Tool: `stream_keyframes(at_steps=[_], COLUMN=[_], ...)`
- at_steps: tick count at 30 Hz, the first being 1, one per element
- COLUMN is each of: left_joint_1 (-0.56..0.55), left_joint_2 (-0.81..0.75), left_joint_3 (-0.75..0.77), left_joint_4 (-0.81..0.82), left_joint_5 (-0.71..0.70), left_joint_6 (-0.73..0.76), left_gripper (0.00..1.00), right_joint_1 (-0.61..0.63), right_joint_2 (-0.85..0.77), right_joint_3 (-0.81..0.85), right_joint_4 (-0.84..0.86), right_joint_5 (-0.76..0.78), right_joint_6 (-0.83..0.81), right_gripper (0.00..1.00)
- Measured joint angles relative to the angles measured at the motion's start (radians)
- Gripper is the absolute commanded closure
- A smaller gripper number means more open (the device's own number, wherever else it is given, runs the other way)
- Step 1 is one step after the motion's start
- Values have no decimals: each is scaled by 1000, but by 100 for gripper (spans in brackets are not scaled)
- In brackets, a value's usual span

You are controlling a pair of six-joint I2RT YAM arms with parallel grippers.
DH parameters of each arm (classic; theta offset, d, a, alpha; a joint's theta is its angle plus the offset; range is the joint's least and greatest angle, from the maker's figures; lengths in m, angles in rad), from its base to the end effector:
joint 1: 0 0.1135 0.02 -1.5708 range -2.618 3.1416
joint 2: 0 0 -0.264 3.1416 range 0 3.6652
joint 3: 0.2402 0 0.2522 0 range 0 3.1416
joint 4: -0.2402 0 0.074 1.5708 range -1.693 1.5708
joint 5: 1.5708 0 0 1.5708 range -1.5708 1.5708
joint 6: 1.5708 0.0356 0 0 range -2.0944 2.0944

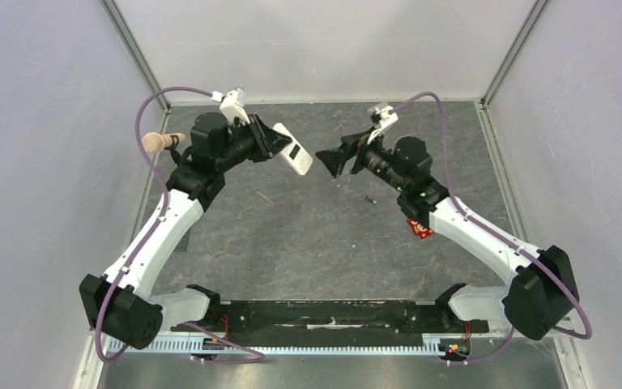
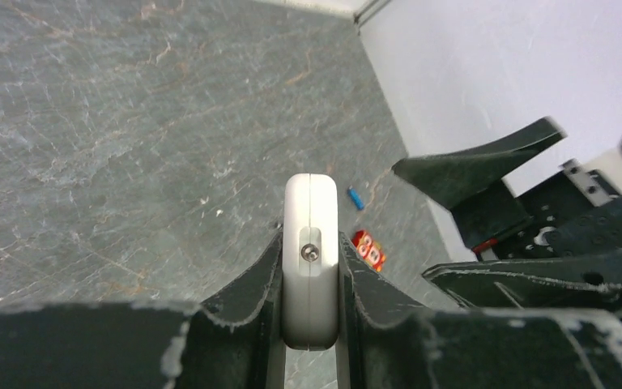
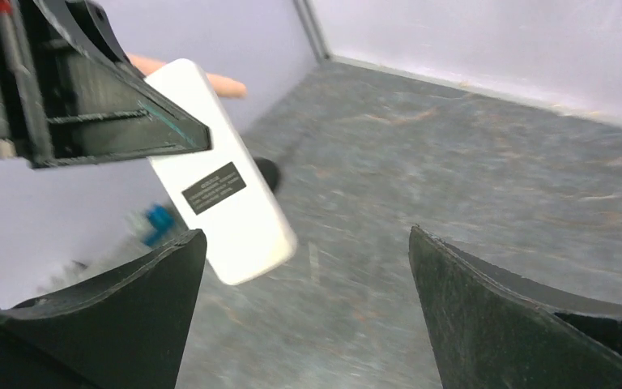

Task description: Load the batteries into the remote control

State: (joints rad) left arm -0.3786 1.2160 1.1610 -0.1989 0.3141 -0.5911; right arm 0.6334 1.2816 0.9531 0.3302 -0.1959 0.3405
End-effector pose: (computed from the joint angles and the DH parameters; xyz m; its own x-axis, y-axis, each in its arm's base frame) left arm 0.2566 -0.1139 0.3804 -0.5445 -0.3538 -0.7605 0.3926 0.6937 -0.6038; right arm 0.2416 0.1860 0.3445 -0.2450 0.2265 -0.9427 -0.6956 0.6363 0.3337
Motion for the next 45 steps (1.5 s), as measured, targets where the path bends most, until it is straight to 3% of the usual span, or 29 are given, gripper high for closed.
stream_keyframes(at_steps=[3,10,16,26,39,45], left_joint_1=[27,45,45,45,65,101], left_joint_2=[-29,-86,-122,-154,-152,-151], left_joint_3=[0,-11,-39,-55,-56,-60], left_joint_4=[22,113,176,222,231,227], left_joint_5=[1,2,2,5,20,82], left_joint_6=[-64,-267,-399,-484,-513,-515], left_gripper=[98,98,98,98,98,98], right_joint_1=[-52,-49,-49,-49,-48,-43], right_joint_2=[2,107,187,249,279,304], right_joint_3=[-15,-20,-19,23,23,-1], right_joint_4=[85,351,474,583,696,768], right_joint_5=[-73,-229,-259,-277,-305,-316], right_joint_6=[199,685,924,1078,1147,1194], right_gripper=[6,20,32,36,80,88])
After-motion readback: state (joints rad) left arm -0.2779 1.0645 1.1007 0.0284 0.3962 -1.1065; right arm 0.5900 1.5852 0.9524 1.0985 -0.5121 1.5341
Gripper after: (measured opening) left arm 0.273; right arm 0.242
